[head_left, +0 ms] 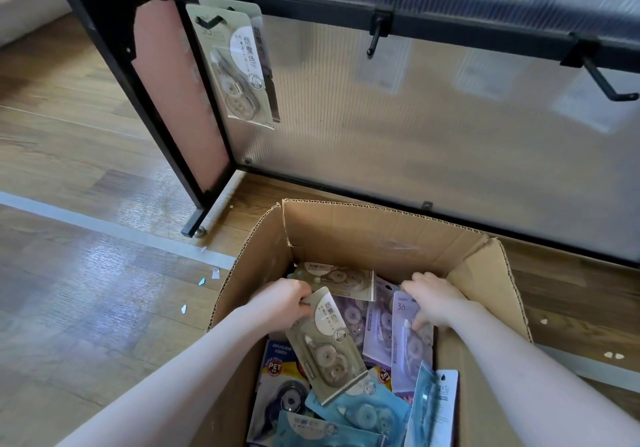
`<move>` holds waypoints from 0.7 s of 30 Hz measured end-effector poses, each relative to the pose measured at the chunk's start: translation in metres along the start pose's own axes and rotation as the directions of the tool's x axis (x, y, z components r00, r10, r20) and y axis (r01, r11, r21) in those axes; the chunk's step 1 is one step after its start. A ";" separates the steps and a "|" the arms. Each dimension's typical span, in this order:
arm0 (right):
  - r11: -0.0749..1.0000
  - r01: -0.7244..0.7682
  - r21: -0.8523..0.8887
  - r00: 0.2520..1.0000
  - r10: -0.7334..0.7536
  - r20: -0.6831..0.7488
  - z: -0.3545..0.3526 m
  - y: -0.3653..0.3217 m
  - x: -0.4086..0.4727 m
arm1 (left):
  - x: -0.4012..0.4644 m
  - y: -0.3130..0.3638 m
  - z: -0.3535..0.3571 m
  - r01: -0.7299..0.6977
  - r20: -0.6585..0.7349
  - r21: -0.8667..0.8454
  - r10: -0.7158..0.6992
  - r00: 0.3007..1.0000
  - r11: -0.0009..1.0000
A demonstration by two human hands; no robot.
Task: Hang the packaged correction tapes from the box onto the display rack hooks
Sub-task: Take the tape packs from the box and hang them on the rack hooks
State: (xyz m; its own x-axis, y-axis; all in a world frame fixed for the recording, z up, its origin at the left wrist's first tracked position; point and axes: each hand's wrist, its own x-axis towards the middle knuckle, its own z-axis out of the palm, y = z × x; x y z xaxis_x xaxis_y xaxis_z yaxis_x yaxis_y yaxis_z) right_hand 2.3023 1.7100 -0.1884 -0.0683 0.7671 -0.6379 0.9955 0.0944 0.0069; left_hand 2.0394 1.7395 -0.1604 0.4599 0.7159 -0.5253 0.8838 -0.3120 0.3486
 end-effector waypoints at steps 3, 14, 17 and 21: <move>0.998 0.056 0.042 0.998 -0.056 -0.020 -0.009 -0.003 -0.005 | -0.002 -0.005 0.003 0.044 0.003 -0.037 -0.044 0.999 0.998; 0.943 0.143 0.300 0.965 -0.065 -0.255 -0.065 0.006 -0.044 | -0.027 0.022 -0.054 0.017 -0.283 -0.049 -0.030 0.959 0.999; 0.923 0.197 0.331 0.934 -0.074 -0.349 -0.090 0.009 -0.059 | -0.037 0.030 -0.077 0.016 -0.386 -0.077 -0.045 0.921 0.997; 0.891 0.271 0.363 0.875 -0.071 -0.479 -0.119 0.006 -0.073 | -0.053 0.042 -0.103 0.020 -0.480 -0.081 -0.057 0.875 0.997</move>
State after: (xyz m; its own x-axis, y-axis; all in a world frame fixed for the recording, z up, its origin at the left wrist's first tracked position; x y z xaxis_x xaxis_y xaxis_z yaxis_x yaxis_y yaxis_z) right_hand 2.3059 1.7302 -0.0506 -0.1616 0.9684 -0.1897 0.8927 0.0615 -0.4465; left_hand 2.0436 1.7522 -0.0379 0.3115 0.9442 -0.1070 0.8829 -0.2460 0.4000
